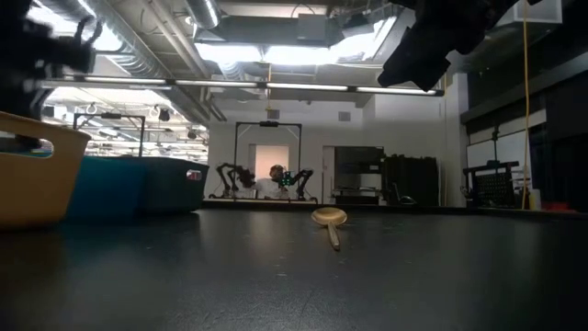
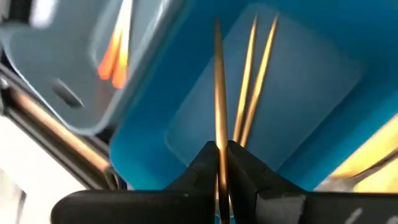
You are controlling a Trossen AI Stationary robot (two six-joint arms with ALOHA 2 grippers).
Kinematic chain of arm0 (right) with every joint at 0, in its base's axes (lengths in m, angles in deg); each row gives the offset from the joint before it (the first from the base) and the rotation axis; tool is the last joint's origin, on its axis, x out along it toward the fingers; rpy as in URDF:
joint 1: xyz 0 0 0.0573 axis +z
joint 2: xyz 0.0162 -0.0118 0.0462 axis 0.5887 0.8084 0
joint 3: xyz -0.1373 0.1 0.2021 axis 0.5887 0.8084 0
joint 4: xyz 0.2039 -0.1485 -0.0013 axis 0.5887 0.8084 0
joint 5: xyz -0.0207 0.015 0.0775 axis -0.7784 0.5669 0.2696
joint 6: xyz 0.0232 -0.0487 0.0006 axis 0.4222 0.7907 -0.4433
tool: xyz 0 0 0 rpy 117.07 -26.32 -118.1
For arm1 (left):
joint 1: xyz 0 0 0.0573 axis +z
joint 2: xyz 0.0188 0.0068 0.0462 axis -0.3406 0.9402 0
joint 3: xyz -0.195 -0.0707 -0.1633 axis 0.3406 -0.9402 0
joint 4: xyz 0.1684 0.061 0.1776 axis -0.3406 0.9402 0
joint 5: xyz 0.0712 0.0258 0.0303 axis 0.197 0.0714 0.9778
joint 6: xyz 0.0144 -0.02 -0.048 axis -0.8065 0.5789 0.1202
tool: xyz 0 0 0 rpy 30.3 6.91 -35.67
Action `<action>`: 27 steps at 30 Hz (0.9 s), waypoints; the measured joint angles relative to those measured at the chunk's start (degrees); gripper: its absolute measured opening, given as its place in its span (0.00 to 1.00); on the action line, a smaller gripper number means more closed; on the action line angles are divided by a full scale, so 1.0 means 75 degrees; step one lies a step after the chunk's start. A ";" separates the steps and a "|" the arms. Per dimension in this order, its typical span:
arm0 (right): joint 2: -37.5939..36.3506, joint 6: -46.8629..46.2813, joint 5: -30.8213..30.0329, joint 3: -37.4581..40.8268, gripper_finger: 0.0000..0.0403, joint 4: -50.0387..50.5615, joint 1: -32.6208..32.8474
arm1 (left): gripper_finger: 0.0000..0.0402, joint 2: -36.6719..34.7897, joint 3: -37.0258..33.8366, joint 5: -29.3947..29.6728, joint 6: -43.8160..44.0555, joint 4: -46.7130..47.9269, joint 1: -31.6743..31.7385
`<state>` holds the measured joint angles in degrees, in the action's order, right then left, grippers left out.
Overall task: Sort silverware by color (type)
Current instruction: Put the gold spoon into the blue bin
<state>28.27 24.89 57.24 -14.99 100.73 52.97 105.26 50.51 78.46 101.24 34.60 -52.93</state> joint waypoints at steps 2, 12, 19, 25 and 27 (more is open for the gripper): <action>0.0000 0.0001 -0.0003 0.0000 0.20 -0.0003 0.0000 | 0.03 0.0001 -0.0360 -0.0261 0.0017 -0.0155 0.0000; 0.0000 0.0001 -0.0085 0.0000 0.20 -0.0003 0.0000 | 0.07 0.0003 -0.1099 -0.0463 0.0048 -0.1108 0.0000; 0.0000 0.0001 -0.0085 -0.0003 0.20 -0.0003 0.0000 | 0.11 0.0003 -0.1101 -0.0463 0.0058 -0.1179 0.0000; 0.0000 0.0001 -0.0085 -0.0003 0.20 0.0000 0.0000 | 0.14 0.0003 -0.1101 -0.0463 0.0065 -0.1225 0.0000; 0.0000 0.0001 -0.0085 -0.0006 0.20 0.0000 0.0000 | 0.16 0.0003 -0.1101 -0.0463 0.0068 -0.1228 0.0000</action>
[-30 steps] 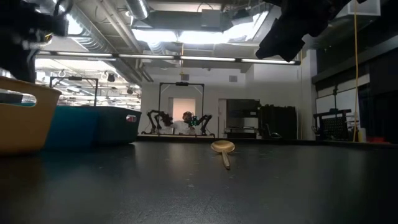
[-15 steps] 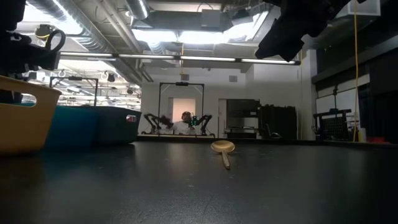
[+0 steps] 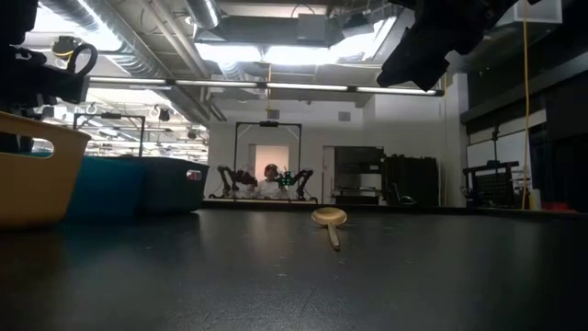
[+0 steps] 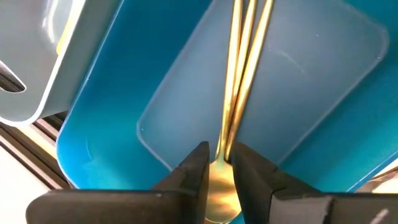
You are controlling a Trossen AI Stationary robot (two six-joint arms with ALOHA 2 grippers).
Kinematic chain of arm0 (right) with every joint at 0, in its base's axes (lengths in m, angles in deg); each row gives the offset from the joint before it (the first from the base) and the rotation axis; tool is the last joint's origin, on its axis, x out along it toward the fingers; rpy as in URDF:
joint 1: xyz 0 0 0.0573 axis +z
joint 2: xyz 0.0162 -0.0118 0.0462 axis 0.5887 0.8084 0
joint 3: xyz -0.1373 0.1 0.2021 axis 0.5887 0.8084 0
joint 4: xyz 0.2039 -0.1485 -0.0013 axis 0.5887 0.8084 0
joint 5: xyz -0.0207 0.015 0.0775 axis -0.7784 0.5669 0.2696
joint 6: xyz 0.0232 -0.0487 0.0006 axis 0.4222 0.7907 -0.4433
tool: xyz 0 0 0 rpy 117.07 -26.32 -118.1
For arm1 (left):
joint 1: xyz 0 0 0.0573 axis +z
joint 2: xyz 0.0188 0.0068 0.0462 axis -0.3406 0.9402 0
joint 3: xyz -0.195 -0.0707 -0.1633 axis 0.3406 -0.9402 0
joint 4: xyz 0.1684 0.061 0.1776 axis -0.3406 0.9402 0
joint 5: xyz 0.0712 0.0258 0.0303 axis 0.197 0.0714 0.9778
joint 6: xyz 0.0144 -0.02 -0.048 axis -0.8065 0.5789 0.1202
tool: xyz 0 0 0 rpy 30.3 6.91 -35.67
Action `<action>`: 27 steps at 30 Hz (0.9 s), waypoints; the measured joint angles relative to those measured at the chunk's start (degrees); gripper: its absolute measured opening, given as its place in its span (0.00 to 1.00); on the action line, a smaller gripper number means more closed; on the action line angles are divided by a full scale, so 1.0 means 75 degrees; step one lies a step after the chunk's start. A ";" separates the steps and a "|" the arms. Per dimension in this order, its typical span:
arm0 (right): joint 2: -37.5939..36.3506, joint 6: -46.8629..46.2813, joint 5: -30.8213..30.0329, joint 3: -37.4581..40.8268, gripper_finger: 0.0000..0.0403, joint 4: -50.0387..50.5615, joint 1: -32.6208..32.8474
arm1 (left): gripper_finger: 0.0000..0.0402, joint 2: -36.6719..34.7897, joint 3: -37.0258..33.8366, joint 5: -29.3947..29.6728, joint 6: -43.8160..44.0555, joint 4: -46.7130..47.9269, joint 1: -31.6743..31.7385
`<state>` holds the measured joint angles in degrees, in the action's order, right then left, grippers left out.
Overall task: Sort silverware by color (type)
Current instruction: Put the gold spoon into the blue bin
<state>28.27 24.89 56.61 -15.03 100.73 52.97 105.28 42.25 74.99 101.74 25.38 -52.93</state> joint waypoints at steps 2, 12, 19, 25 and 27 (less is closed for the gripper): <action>0.0000 0.0000 0.0000 0.0000 0.20 0.0000 0.0000 | 0.16 0.0000 0.0000 -0.0020 -0.0004 -0.0003 0.0000; 0.0000 0.0003 -0.0003 0.0000 0.20 0.0002 0.0000 | 0.16 0.0000 0.0915 -0.0321 -0.0010 0.0703 0.0006; 0.0000 0.0003 -0.0003 0.0000 0.20 0.0003 0.0000 | 0.17 0.0000 0.1843 0.0231 -0.0014 0.0451 0.0006; 0.0000 0.0003 -0.0003 0.0000 0.20 0.0000 0.0000 | 0.17 0.0000 0.2095 0.1104 -0.0023 -0.0781 0.0006; 0.0000 0.0003 -0.0003 0.0000 0.20 0.0001 0.0000 | 0.17 0.0000 0.2095 0.1293 -0.0103 -0.1250 0.0006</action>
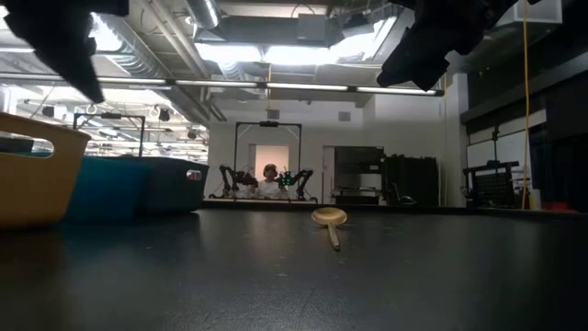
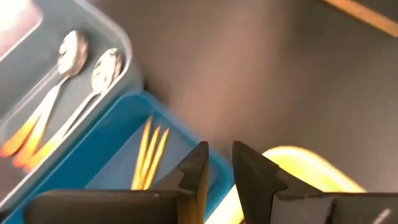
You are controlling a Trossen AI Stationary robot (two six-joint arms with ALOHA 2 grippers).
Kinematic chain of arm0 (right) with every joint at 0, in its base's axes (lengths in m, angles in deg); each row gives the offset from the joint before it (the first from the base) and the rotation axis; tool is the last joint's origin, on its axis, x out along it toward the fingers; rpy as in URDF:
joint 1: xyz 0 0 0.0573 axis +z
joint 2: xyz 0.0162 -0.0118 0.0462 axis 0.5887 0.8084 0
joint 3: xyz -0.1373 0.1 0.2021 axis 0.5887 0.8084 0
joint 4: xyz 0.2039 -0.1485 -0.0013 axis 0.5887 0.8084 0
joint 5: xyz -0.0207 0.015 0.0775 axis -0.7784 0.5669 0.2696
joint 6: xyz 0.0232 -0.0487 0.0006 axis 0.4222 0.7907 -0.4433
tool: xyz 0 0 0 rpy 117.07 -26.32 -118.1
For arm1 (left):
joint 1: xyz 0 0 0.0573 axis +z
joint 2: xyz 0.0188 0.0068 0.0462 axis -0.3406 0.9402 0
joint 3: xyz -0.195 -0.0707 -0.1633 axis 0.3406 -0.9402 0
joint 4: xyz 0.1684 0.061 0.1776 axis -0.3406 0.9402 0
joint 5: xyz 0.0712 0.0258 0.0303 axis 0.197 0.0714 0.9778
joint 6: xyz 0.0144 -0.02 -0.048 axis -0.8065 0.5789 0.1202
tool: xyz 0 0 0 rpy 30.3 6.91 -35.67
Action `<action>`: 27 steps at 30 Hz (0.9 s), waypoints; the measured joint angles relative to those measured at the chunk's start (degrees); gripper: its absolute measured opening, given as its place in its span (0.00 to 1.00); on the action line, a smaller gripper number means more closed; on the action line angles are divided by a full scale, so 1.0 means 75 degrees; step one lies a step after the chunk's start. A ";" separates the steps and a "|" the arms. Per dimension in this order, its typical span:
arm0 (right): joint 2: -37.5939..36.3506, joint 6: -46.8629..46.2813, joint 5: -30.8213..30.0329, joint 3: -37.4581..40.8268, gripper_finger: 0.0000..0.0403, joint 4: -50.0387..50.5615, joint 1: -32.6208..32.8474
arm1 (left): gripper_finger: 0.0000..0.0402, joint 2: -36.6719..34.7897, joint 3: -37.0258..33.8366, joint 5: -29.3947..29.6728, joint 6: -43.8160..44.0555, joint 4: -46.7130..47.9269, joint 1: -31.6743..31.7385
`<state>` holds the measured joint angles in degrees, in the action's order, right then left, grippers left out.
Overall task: Sort silverware by color (type)
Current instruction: Put the gold spoon into the blue bin
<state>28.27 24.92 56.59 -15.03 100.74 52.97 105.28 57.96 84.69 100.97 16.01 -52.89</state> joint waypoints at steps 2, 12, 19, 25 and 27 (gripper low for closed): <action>0.0000 0.0000 0.0000 0.0000 0.20 -0.0001 0.0000 | 0.17 0.0000 0.0000 0.0117 -0.0128 -0.0398 0.0000; 0.0000 -0.0439 0.0000 0.0000 0.20 -0.0001 0.0000 | 0.17 0.0000 0.0000 0.0553 -0.0614 -0.1995 0.0000; 0.0000 -0.1374 -0.0003 0.0000 0.20 -0.0001 0.0000 | 0.17 0.0000 0.0000 0.0758 -0.0789 -0.2244 0.0000; 0.0100 -0.2644 -0.0713 -0.0003 0.20 -0.0007 0.0000 | 0.17 0.0000 0.0000 0.0760 -0.0787 -0.2241 0.0000; 0.0247 -0.3140 -0.1086 -0.0003 0.20 -0.0028 -0.0002 | 0.17 0.0000 0.0000 0.0773 -0.0786 -0.2235 0.0000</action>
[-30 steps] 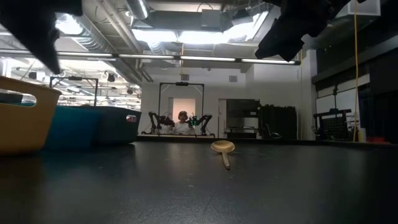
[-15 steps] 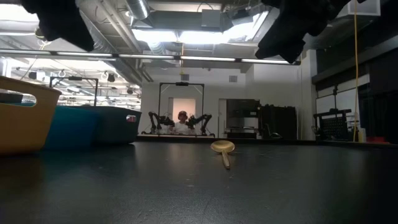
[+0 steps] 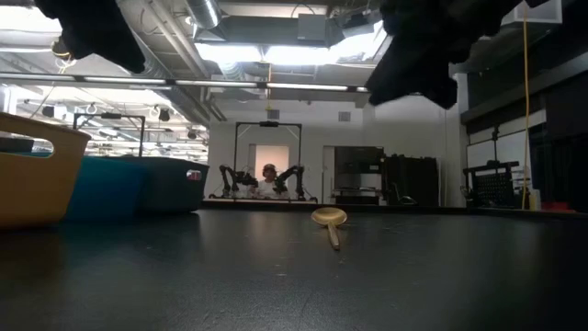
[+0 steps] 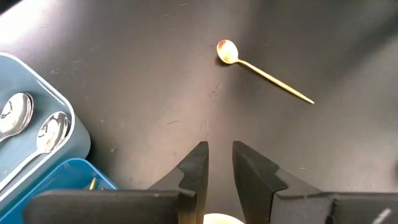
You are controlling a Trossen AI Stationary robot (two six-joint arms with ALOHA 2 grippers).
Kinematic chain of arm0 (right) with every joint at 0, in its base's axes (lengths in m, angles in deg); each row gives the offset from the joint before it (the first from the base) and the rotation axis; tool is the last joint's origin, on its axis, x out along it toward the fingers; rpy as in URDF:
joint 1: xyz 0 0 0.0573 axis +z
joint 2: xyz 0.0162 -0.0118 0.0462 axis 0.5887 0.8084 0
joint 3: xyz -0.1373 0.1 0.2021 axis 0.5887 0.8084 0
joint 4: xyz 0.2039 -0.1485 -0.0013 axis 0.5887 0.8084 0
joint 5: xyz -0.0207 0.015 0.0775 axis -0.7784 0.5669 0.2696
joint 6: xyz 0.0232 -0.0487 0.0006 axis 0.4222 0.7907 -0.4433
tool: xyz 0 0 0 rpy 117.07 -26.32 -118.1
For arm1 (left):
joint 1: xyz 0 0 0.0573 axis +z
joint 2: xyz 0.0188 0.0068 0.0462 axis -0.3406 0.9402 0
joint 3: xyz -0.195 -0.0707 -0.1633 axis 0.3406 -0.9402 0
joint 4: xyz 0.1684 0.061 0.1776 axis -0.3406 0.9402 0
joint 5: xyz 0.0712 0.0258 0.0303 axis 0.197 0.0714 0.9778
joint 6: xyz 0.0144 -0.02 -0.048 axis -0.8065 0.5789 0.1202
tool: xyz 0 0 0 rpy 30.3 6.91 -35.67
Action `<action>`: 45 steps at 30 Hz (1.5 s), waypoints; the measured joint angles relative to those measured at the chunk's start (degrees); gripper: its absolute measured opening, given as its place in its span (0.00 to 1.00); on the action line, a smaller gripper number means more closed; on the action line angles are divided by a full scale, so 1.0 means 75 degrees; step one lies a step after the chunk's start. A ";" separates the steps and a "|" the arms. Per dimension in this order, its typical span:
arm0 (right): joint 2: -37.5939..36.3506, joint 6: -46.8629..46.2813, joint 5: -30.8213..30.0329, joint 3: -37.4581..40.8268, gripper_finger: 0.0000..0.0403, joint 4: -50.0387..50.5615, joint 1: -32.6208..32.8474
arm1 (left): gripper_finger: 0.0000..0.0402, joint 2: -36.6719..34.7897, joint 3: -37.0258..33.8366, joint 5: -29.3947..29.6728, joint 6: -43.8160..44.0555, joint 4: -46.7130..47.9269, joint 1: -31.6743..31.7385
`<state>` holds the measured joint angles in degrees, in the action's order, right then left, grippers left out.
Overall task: Sort silverware by color (type)
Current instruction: Put the gold spoon into the blue bin
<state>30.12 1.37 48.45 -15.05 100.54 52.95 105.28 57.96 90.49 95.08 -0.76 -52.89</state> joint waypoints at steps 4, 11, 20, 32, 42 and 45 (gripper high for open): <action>0.0468 -0.0637 -0.0580 0.0000 0.20 -0.0054 -0.0001 | 0.17 0.0000 0.0000 0.0050 -0.0003 0.0004 0.0000; 0.1556 -0.0838 -0.0829 0.0000 0.20 -0.1236 0.0002 | 0.17 0.0000 0.0000 0.0367 -0.0007 0.0018 0.0000; 0.2577 -0.1398 -0.0771 0.0000 0.20 -0.1806 0.0002 | 0.17 0.0000 0.0000 0.0399 -0.0007 0.0027 0.0000; 0.3414 -0.1759 -0.0632 -0.0003 0.19 -0.2506 0.0209 | 0.17 0.0000 0.0000 0.0404 -0.0006 0.0061 0.0000; 0.3699 -0.1896 -0.0721 -0.0003 0.19 -0.2731 0.0203 | 0.17 0.0003 0.0000 0.0433 -0.0004 0.0071 0.0000; 0.3707 -0.1893 -0.0822 -0.0003 0.19 -0.2869 0.0203 | 0.17 0.0003 0.0000 0.0443 -0.0003 0.0069 0.0000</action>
<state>57.93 -12.83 42.28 -15.08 79.02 54.48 105.30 57.96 93.81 95.05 -0.24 -52.89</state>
